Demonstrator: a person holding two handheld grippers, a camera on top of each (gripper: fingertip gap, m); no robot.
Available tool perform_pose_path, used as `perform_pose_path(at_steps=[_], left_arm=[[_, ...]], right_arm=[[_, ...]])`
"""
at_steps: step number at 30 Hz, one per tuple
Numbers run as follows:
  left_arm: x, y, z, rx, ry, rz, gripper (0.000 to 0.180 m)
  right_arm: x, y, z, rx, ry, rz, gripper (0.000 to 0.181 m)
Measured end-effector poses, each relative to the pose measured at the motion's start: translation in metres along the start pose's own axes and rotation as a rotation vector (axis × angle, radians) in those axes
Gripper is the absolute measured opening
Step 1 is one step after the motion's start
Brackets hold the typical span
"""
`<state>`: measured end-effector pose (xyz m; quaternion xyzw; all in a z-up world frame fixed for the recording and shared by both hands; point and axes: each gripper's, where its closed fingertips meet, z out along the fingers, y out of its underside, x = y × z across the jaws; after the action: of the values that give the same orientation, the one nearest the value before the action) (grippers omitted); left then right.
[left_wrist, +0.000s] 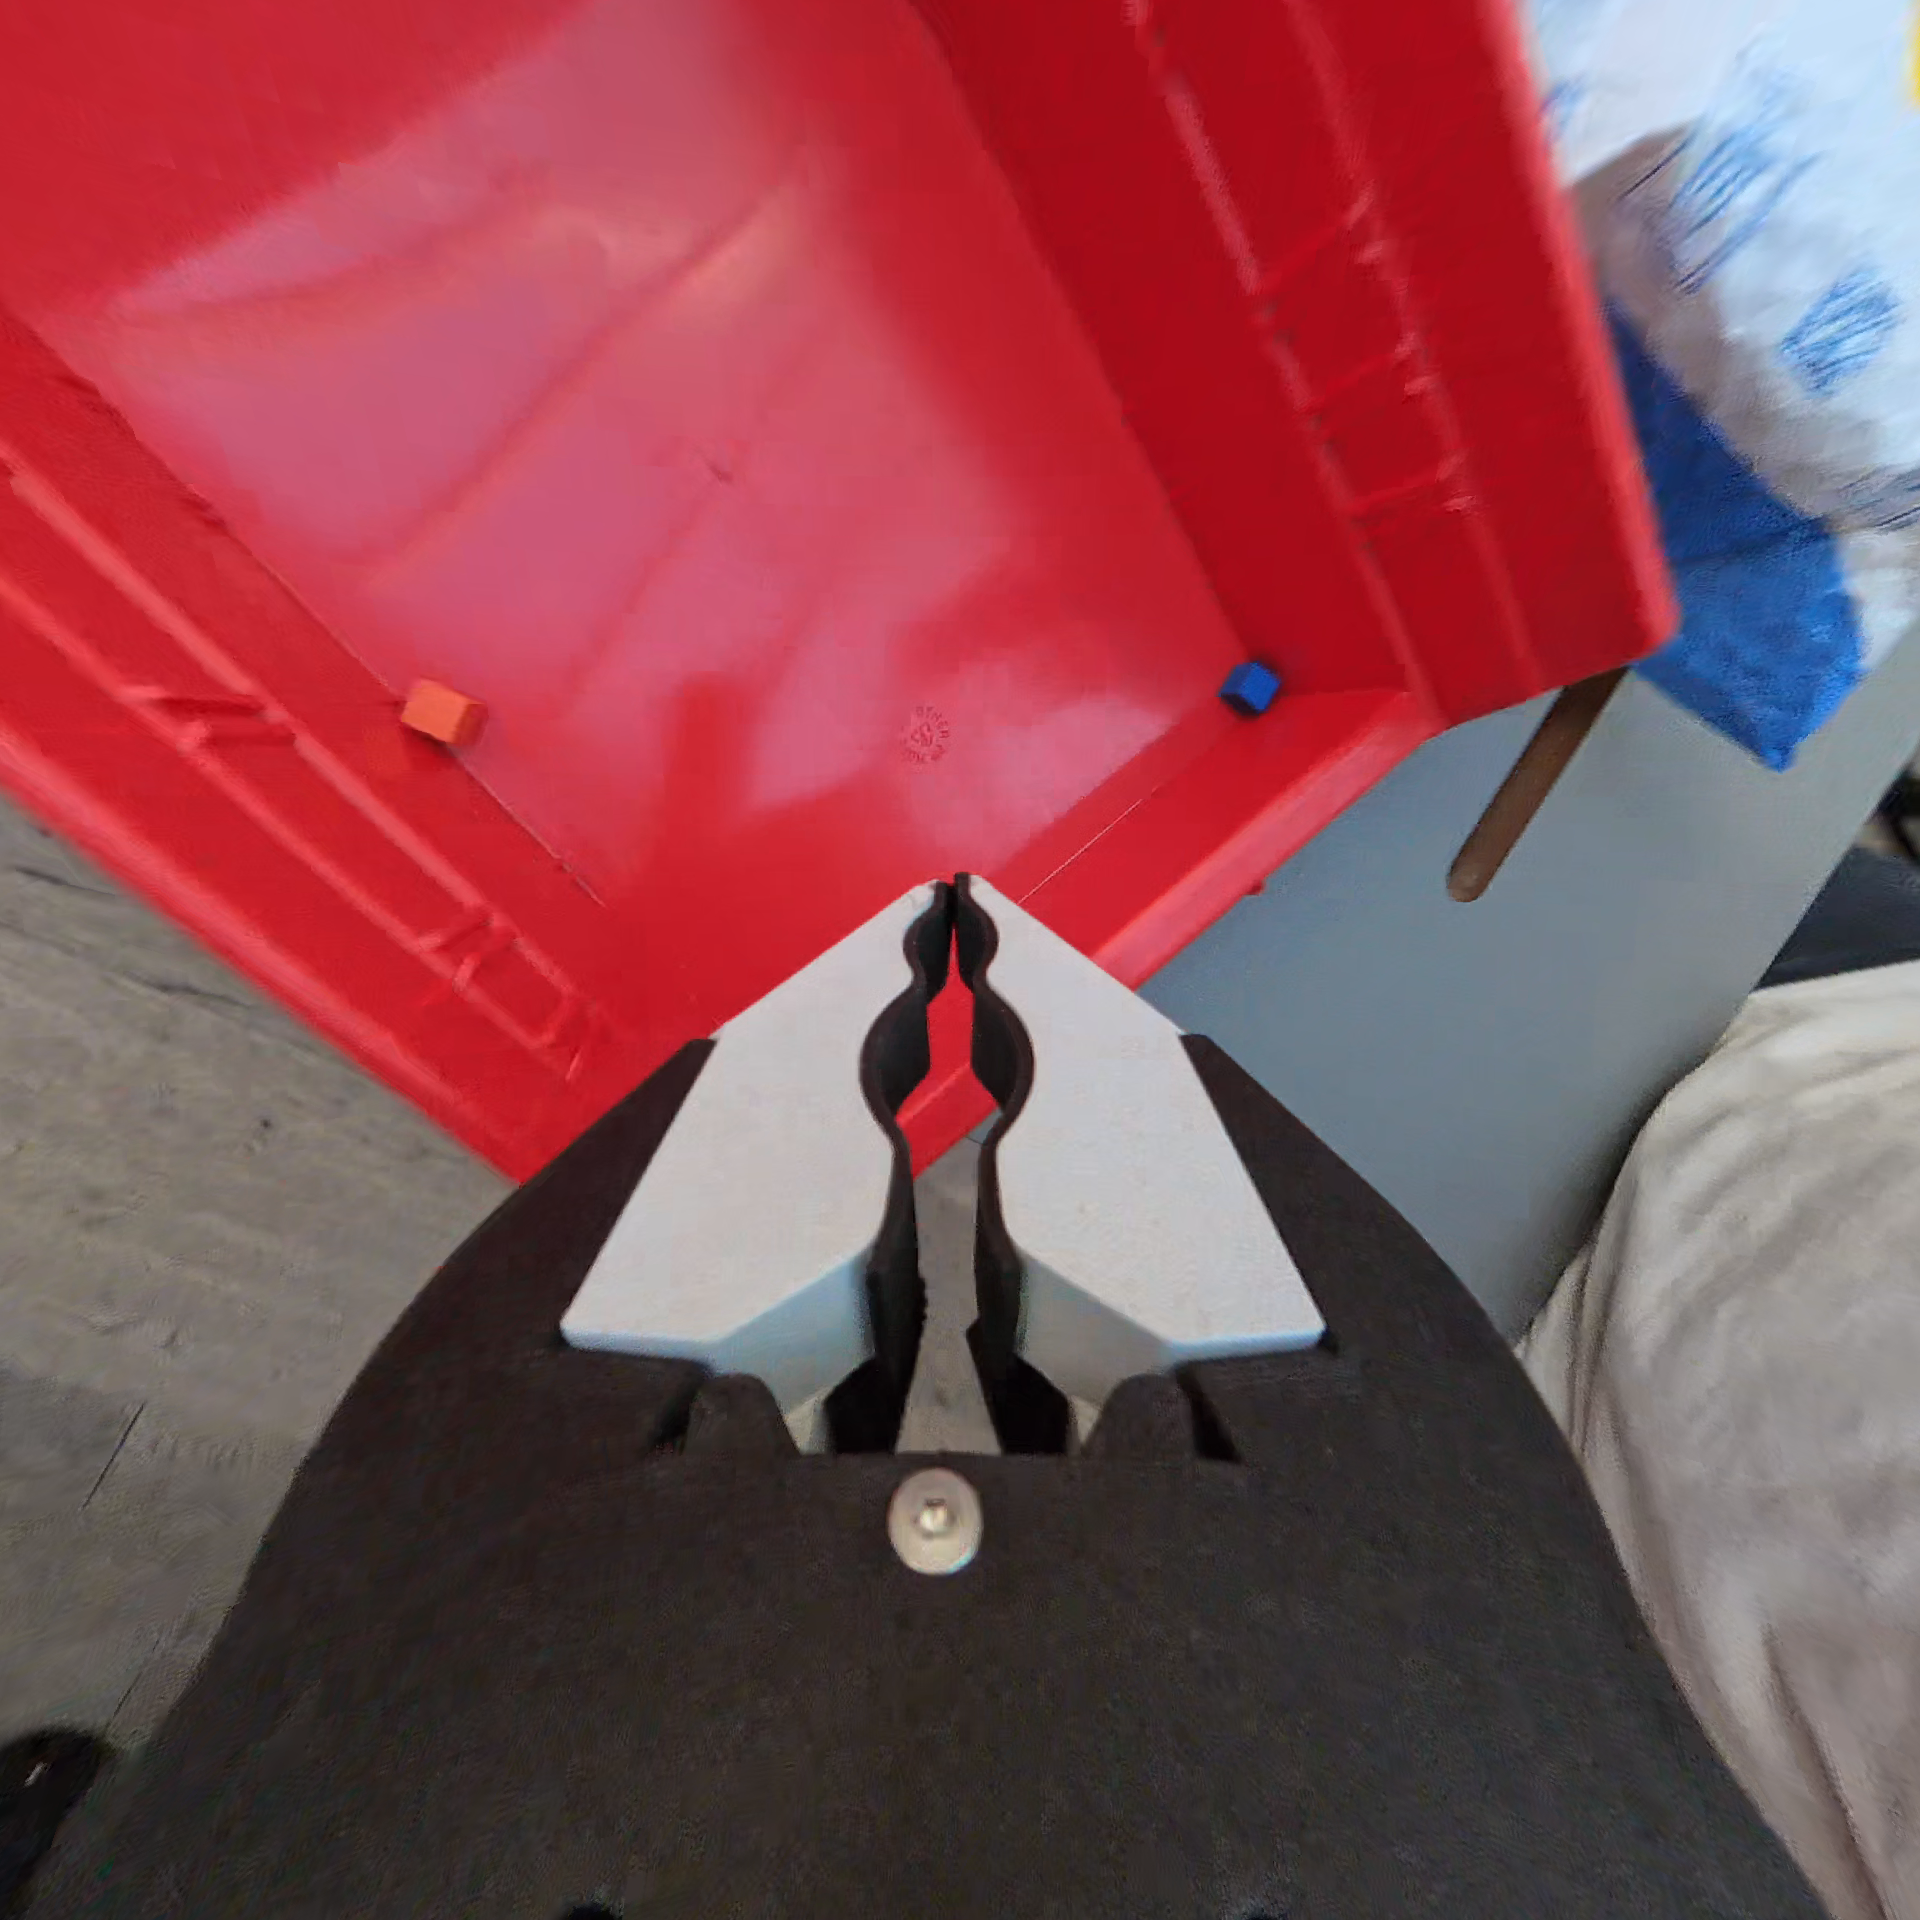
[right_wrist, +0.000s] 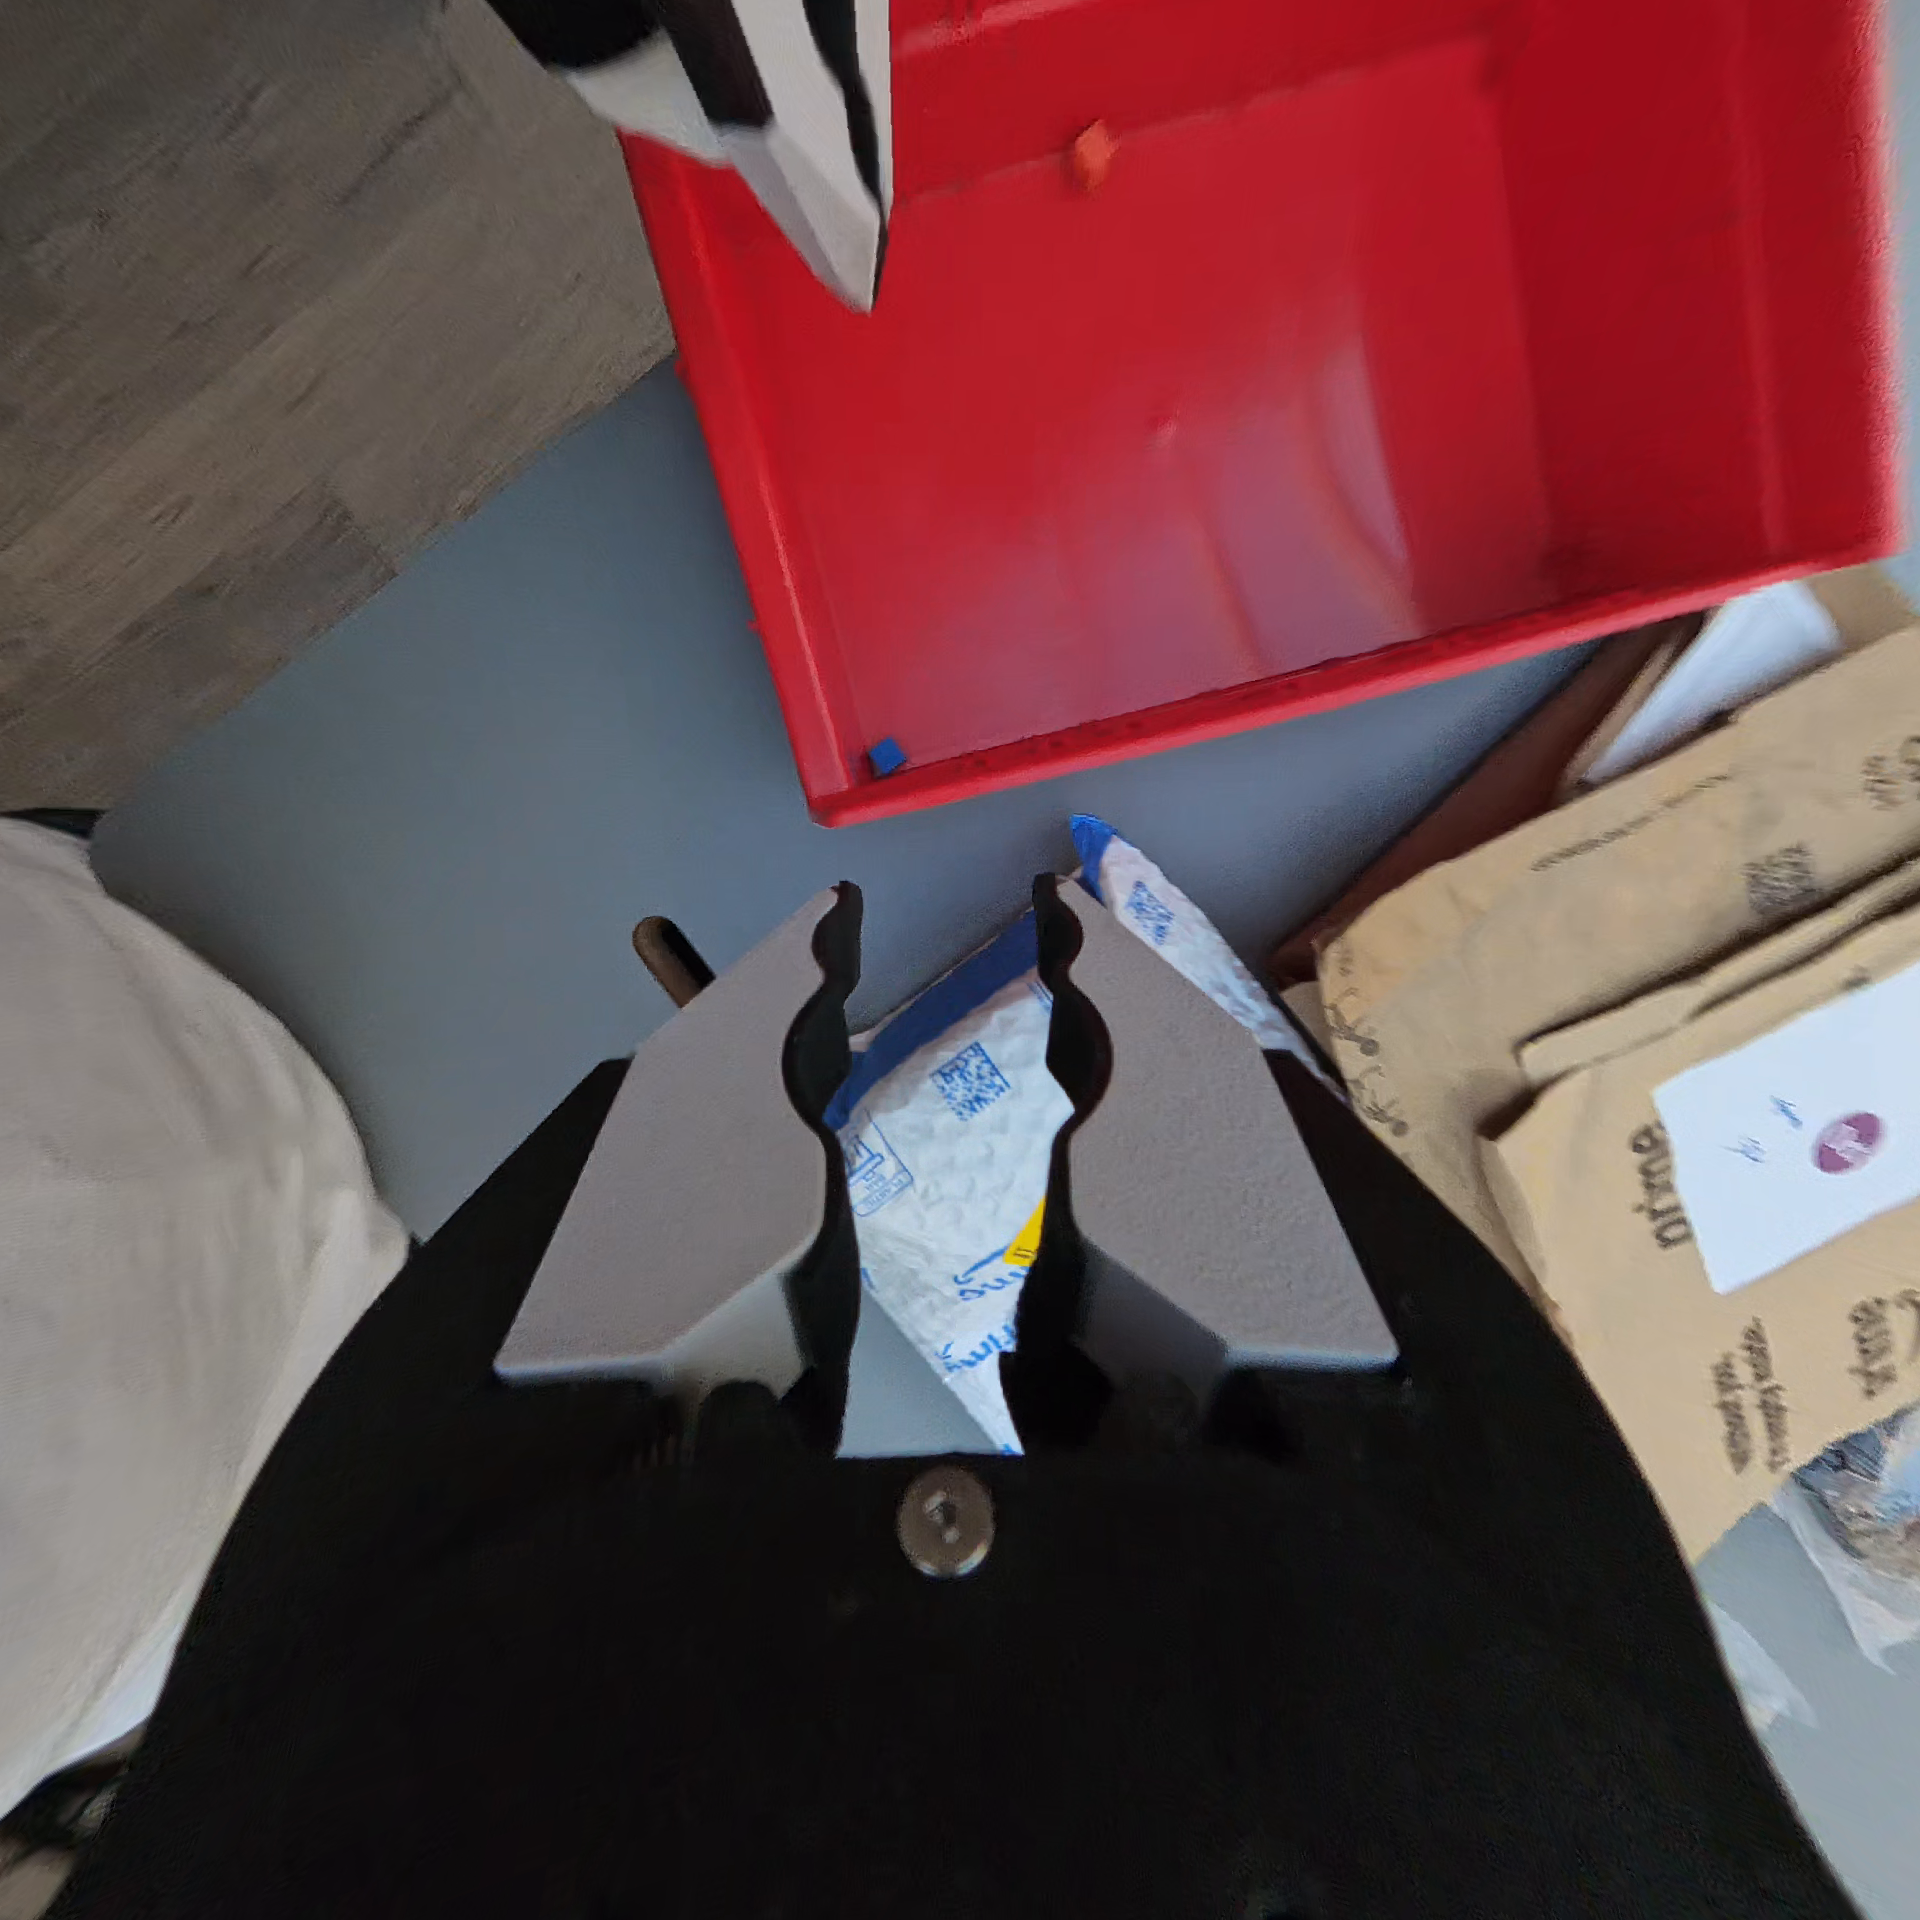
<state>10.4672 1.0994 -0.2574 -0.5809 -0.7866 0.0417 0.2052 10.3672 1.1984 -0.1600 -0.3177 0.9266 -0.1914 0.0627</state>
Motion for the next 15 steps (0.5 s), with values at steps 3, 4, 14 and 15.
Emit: perform_pose_path(at_steps=[3,4,14,15], left_arm=[[0.009,-0.007,-0.064,0.264,-0.041,-0.005,0.000],[0.011,-0.006,-0.087,0.345,-0.062,-0.008,0.000],[0.024,0.041,-0.189,0.727,-0.048,0.012,0.000],[0.025,0.042,-0.189,0.738,-0.036,0.009,0.000]], right_arm=[[-0.012,-0.016,0.036,-0.177,-0.161,0.039,0.026],[-0.016,-0.020,0.046,-0.232,-0.211,0.045,0.024],[-0.008,-0.032,0.116,-0.557,-0.341,-0.224,0.025],[-0.004,-0.033,0.123,-0.561,-0.329,-0.223,0.025]])
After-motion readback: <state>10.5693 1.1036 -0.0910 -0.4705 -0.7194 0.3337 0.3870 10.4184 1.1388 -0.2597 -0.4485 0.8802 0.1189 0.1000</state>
